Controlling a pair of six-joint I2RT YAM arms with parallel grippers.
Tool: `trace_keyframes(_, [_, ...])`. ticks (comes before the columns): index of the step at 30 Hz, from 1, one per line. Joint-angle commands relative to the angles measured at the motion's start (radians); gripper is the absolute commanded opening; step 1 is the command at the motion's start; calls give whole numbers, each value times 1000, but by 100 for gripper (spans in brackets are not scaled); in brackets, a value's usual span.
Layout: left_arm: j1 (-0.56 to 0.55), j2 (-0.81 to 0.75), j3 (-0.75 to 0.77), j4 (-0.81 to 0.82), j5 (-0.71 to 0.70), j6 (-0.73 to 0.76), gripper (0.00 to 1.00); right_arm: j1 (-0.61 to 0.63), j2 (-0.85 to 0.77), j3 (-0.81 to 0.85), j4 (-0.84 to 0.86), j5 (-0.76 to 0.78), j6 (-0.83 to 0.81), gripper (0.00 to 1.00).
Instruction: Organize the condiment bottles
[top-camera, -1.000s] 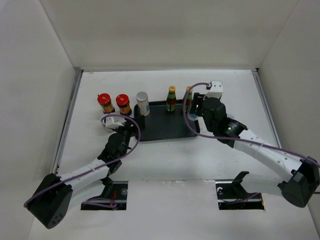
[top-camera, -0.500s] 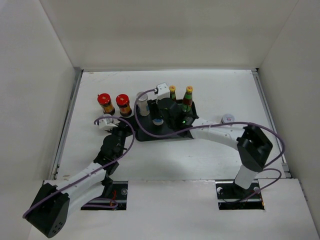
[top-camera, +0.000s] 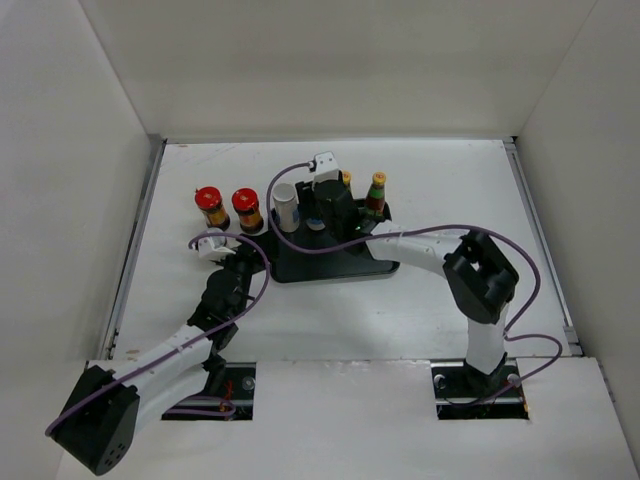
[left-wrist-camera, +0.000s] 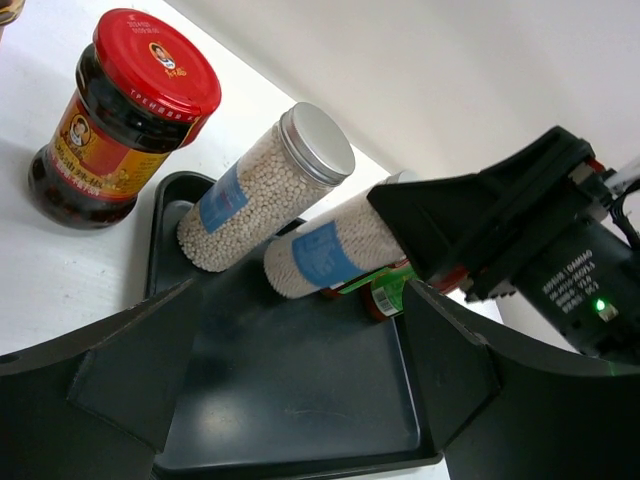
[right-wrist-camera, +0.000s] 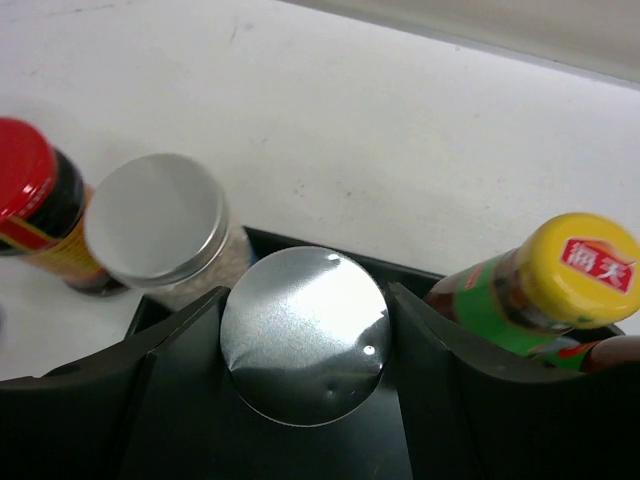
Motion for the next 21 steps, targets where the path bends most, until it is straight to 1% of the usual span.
trace_keyframes(1, [6, 2, -8, 29, 12, -12, 81, -20, -10, 78, 158, 9, -1, 47])
trace_keyframes(9, [7, 13, -5, 30, 12, -13, 82, -40, 52, 131, 160, -19, -8, 48])
trace_keyframes(13, [4, 19, -4, 33, 12, -12, 82, -51, 72, 131, 153, -20, 4, 52])
trace_keyframes(16, [4, 23, -1, 35, 12, -9, 82, -51, 82, 128, 150, -16, 7, 57])
trace_keyframes(17, [3, 25, -1, 35, 12, -9, 82, -52, 83, 128, 150, -14, 8, 60])
trace_keyframes(19, [3, 23, -1, 35, 12, -7, 82, -52, 82, 124, 153, -8, 9, 70])
trace_keyframes(21, [3, 22, 1, 35, 12, -4, 82, -52, 72, 119, 161, -6, 10, 78])
